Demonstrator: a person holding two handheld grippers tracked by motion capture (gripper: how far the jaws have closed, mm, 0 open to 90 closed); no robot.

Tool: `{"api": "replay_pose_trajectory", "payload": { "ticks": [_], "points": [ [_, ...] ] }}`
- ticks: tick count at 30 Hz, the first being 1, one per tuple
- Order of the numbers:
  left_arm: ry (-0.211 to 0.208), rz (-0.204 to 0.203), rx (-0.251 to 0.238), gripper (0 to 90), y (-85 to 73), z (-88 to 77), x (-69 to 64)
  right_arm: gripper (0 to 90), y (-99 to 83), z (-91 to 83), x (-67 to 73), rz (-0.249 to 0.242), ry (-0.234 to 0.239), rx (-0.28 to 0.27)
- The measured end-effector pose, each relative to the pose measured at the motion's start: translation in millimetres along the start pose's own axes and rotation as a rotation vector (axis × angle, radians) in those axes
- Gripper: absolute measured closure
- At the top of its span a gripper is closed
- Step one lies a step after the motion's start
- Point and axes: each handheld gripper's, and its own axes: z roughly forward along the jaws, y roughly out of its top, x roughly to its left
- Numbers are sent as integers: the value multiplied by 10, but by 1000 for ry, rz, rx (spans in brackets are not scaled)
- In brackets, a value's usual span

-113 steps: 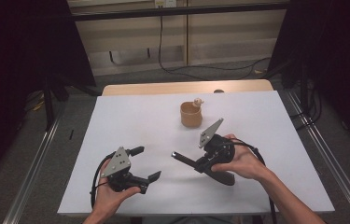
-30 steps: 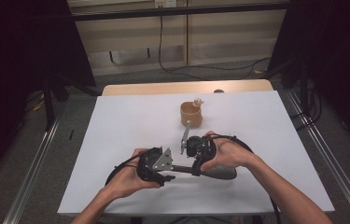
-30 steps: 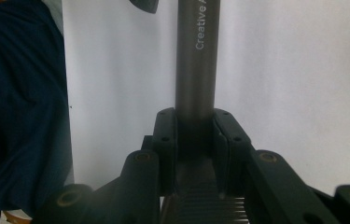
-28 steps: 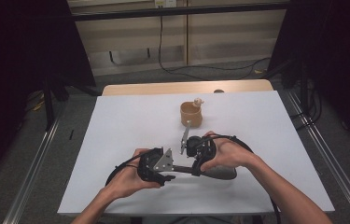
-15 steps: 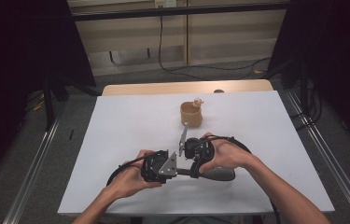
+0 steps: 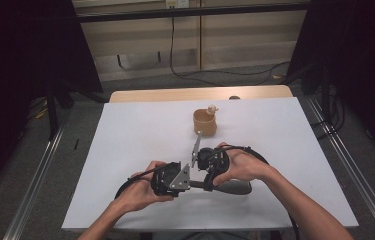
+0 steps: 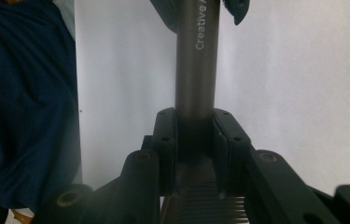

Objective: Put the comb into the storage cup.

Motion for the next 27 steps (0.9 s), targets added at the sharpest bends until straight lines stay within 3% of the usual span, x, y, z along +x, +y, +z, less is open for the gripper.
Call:
{"api": "replay_pose_trajectory", "payload": {
  "ticks": [1,6,7,9,17,21,23,24,27],
  "points": [
    [0,0,-2,687,-1,4,0,727,-8,-3,-22,-29,-5,6],
    [-17,-9,-4,702,-23,26,-9,726,-12,-3,-28,-24,-2,4],
    [-21,-22,-10,702,-26,29,-10,726,-7,0,-11,4,-1,-4],
    [-30,-29,-20,709,-31,29,-14,722,-21,-11,-39,-22,1,-3],
    [-54,-68,-41,726,-44,16,5,682,-48,-53,-66,0,1,-34],
    [-53,-102,-48,726,-86,26,20,571,-48,-79,-76,9,-14,-59],
    [-44,-129,-79,726,-117,44,23,489,-59,-106,-84,21,-19,-75],
    [-47,-120,-68,726,-133,34,45,461,-65,-116,-84,28,-24,-84],
    [-50,-166,-95,726,-182,35,58,374,-101,-167,-85,61,-49,-124]
  ]
}}
